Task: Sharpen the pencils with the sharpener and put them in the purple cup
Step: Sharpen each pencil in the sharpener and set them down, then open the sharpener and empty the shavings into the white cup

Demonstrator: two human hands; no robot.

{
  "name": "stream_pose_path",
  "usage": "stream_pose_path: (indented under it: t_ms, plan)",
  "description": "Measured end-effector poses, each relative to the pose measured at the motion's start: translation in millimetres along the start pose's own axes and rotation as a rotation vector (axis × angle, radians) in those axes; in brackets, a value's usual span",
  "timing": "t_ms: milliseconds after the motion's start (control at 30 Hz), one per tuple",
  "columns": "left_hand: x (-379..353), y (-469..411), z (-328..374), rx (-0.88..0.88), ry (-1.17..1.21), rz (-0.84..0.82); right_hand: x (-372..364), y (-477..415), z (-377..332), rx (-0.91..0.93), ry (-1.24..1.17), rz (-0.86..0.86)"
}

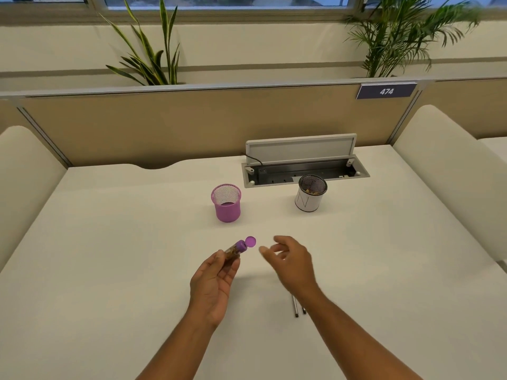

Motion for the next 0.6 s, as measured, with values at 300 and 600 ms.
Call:
stream_pose_path:
  t_ms: [300,600]
  plan:
    - [-19,6,-3,-0.007,-0.044,-0.093,-31,8,-31,-0.034,-0.288,-0.038]
    - [-35,16,8,-0.124,-0.431,-0.211,-16,4,-47,0.114,-0.18,-0.001]
Point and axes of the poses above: each hand's wrist, its own y-axis away from the middle knuckle, its own x-axis out of the back of the hand, z = x × y, the point moved 2 cm from there along -y, towards the middle knuckle, and after that the axes turned 2 degrees about -x, right-handed, at the moved point
